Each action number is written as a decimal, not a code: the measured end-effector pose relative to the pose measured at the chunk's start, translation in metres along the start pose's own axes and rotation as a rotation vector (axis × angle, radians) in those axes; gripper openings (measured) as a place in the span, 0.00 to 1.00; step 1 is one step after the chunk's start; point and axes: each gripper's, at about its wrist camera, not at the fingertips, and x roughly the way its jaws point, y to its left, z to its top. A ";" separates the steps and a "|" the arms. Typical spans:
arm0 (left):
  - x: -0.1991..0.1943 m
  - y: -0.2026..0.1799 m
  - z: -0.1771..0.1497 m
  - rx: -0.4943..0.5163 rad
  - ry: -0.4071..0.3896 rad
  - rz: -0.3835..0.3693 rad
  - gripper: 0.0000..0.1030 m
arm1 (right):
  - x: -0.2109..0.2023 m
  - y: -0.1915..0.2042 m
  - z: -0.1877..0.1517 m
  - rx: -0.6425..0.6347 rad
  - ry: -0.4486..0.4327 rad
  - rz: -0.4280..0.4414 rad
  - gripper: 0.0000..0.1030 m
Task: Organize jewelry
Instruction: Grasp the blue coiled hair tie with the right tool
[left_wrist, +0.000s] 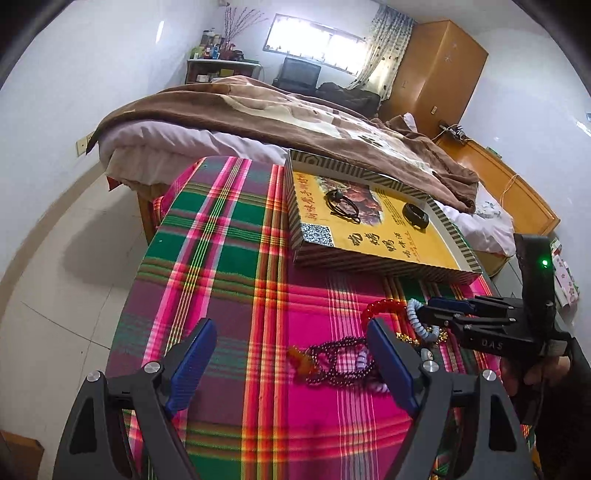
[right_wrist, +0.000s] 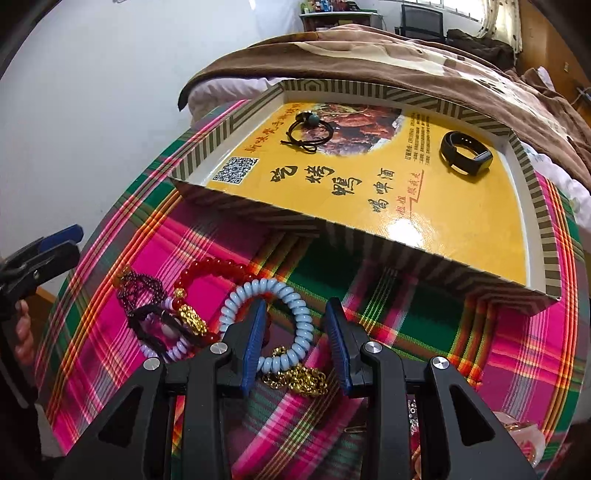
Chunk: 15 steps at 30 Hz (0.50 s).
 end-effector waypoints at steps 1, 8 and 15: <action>0.000 0.001 -0.001 -0.002 0.003 0.003 0.81 | 0.001 0.000 0.001 0.005 0.004 0.013 0.33; 0.000 0.011 -0.008 -0.030 0.019 0.021 0.81 | 0.005 0.004 0.001 -0.011 0.027 0.017 0.32; 0.002 0.014 -0.010 -0.034 0.029 0.030 0.81 | 0.004 0.008 0.001 -0.012 0.018 0.018 0.18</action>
